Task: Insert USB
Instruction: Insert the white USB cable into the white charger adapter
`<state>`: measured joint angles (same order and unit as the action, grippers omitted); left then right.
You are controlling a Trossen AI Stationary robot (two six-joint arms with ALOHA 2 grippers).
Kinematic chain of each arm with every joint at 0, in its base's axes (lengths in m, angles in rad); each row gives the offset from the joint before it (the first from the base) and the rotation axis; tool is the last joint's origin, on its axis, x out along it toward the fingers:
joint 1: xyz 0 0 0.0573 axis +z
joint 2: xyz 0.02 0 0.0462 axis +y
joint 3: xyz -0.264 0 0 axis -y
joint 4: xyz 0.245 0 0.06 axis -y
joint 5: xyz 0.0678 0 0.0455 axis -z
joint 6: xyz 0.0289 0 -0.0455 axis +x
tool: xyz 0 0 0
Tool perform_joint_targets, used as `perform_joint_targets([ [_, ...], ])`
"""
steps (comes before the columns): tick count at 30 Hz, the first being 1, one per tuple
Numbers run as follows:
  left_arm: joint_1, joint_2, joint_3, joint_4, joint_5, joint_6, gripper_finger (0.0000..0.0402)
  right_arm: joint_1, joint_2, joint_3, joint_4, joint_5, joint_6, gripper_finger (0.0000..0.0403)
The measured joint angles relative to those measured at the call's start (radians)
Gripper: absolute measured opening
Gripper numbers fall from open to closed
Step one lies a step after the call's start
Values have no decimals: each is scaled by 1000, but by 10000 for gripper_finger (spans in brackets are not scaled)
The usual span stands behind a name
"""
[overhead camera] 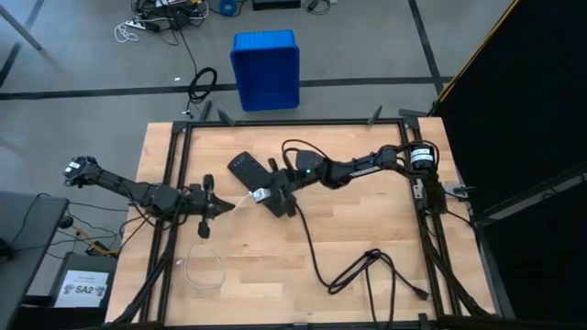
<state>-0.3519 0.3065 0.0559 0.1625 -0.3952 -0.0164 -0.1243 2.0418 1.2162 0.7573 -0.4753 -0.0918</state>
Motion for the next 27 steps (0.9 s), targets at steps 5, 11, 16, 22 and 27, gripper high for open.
perform_joint_targets([
  [5, 0, 0, 0, 6, -155, 91, 0, -9, 0, -67, 123, 10, 46, 117],
  [11, 0, 2, 0, 45, -247, 52, 8, -8, 1, -110, 270, 10, 70, 117],
  [16, 0, 72, 2, 102, -272, 12, 62, -6, 1, -109, 305, 49, 63, 117],
  [22, 0, 233, 2, 297, -310, 36, 164, -7, 1, -109, 330, 68, 62, 117],
  [27, 15, 392, 2, 509, -308, 61, 224, -5, 1, -109, 337, 68, 66, 117],
])
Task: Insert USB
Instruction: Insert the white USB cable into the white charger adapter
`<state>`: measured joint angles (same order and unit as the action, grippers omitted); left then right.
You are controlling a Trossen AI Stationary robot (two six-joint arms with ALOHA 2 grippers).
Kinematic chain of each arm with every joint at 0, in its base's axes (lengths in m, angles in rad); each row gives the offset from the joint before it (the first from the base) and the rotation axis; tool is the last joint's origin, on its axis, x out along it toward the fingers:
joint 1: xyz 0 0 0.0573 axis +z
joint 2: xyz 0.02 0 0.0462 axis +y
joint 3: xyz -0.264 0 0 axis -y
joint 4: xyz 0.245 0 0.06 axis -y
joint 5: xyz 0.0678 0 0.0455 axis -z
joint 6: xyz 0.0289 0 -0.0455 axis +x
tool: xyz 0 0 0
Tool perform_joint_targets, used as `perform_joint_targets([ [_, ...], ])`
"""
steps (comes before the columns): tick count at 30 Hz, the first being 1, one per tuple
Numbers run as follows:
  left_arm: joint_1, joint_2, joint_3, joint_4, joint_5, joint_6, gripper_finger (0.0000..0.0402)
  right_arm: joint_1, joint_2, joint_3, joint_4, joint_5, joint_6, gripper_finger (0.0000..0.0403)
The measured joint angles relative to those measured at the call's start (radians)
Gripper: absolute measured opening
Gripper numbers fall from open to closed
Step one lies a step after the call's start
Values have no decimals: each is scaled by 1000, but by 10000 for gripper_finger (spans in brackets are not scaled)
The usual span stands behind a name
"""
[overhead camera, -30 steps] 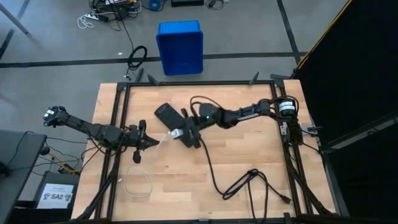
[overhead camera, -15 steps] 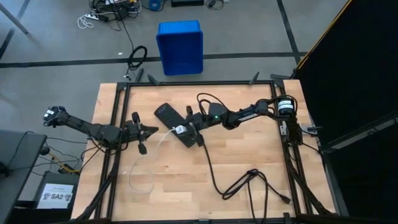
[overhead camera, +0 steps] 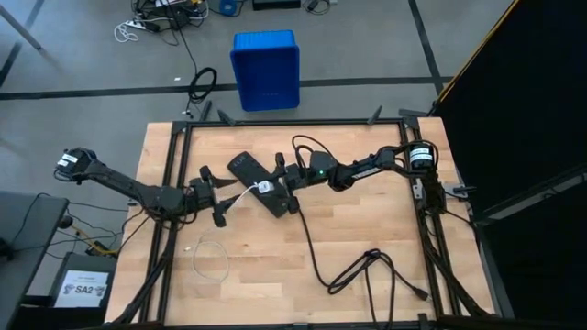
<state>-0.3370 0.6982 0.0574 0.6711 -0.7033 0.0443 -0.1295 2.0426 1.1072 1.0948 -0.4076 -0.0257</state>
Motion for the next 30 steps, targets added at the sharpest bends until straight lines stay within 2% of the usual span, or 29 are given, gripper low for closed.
perform_joint_targets([
  [4, 56, 125, 0, 127, 69, -33, 241, 8, 0, 0, 12, 0, 6, 117],
  [11, 144, 305, 1, 360, 189, -58, 233, 22, 0, 0, 12, 4, 3, 117],
  [18, 174, 439, 86, 382, 296, -84, 230, 24, 0, 0, 11, 23, -1, 117],
  [26, 174, 558, 183, 392, 334, -56, 229, 24, 0, 0, 8, 26, 0, 117],
  [30, 174, 611, 219, 393, 312, -55, 229, 24, 0, 0, 7, 24, 7, 117],
])
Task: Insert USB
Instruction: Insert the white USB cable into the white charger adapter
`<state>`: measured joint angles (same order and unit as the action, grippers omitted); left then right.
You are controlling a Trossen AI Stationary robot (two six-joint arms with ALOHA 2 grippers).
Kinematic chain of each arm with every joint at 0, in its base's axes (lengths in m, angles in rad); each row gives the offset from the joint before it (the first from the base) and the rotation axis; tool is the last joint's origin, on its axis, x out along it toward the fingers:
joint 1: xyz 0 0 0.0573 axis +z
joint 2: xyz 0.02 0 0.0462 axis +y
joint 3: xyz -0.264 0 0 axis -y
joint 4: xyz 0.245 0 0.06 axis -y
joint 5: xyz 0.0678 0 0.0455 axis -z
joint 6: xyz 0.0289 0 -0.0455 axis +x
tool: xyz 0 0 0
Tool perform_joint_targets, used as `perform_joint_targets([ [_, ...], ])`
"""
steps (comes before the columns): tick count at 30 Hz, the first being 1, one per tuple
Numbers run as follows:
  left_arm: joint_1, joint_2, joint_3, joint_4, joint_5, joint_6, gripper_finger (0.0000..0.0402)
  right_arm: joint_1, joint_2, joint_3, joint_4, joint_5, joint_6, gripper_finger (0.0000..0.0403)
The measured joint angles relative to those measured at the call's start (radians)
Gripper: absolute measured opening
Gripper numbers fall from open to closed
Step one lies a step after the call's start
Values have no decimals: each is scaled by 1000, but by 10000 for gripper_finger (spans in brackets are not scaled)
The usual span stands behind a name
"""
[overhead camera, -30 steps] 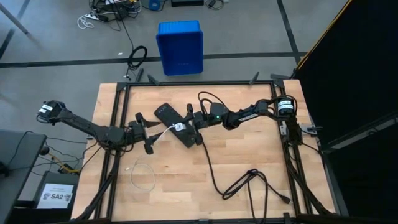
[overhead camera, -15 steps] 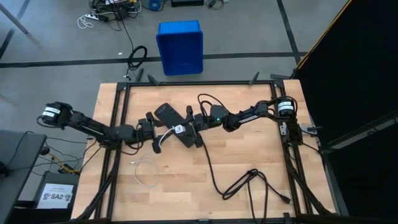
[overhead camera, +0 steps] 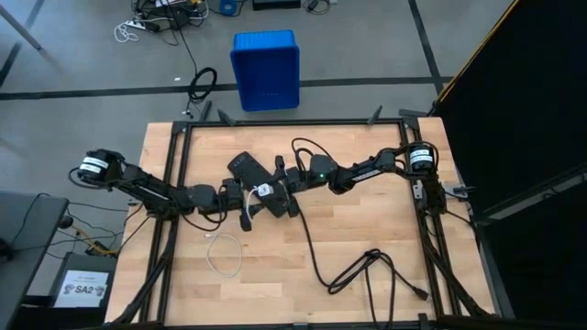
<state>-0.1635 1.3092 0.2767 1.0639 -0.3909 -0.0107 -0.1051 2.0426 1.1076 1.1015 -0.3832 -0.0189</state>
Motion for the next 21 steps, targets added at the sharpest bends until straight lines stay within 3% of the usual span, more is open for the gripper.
perform_joint_targets([
  [4, 0, 16, 8, 16, -39, 12, 229, 1, 0, 1, -5, 2, 0, 117],
  [21, 0, 13, -4, 20, -30, 37, 228, 5, -1, 2, -66, -60, 32, 118],
])
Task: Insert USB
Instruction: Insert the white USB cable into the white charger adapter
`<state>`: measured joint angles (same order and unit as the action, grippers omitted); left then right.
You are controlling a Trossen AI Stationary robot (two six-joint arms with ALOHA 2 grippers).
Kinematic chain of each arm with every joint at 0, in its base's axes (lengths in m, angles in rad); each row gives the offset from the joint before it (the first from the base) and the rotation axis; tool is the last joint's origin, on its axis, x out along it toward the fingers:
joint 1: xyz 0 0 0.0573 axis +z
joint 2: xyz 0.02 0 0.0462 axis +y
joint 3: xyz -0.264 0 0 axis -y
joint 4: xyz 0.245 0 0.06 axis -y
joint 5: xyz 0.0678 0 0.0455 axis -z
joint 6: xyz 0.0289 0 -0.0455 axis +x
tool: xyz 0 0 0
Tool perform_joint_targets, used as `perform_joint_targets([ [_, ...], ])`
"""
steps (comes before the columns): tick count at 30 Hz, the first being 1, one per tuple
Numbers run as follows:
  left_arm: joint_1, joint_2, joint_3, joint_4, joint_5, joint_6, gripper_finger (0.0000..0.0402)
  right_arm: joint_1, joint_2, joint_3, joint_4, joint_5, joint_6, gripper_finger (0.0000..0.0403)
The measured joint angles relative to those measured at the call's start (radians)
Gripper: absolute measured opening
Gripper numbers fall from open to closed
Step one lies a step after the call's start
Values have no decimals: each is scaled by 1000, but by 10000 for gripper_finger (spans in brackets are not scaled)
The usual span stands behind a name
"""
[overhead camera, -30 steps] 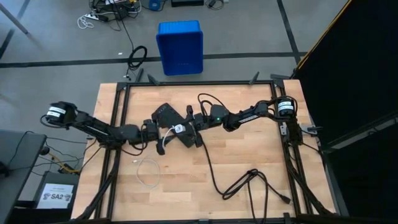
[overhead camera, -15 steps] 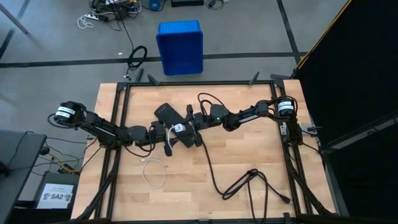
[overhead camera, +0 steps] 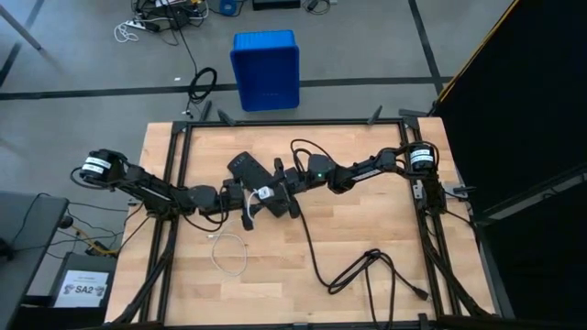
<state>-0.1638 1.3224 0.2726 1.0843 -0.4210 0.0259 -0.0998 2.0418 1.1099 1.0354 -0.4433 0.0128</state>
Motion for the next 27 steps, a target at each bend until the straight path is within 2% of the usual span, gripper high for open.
perform_joint_targets([
  [5, 1, 0, 0, 5, -9, 3, 205, 0, -1, 0, -2, -5, 6, 119],
  [15, 1, 0, 0, 16, -13, 23, 127, 0, -2, 1, 0, -2, 6, 122],
  [21, 1, -1, 0, 5, -18, 24, 126, 0, -1, 0, -2, 2, 14, 124],
  [27, 2, -3, 3, -60, -31, 9, 125, -1, 2, -2, -11, 29, 58, 148],
])
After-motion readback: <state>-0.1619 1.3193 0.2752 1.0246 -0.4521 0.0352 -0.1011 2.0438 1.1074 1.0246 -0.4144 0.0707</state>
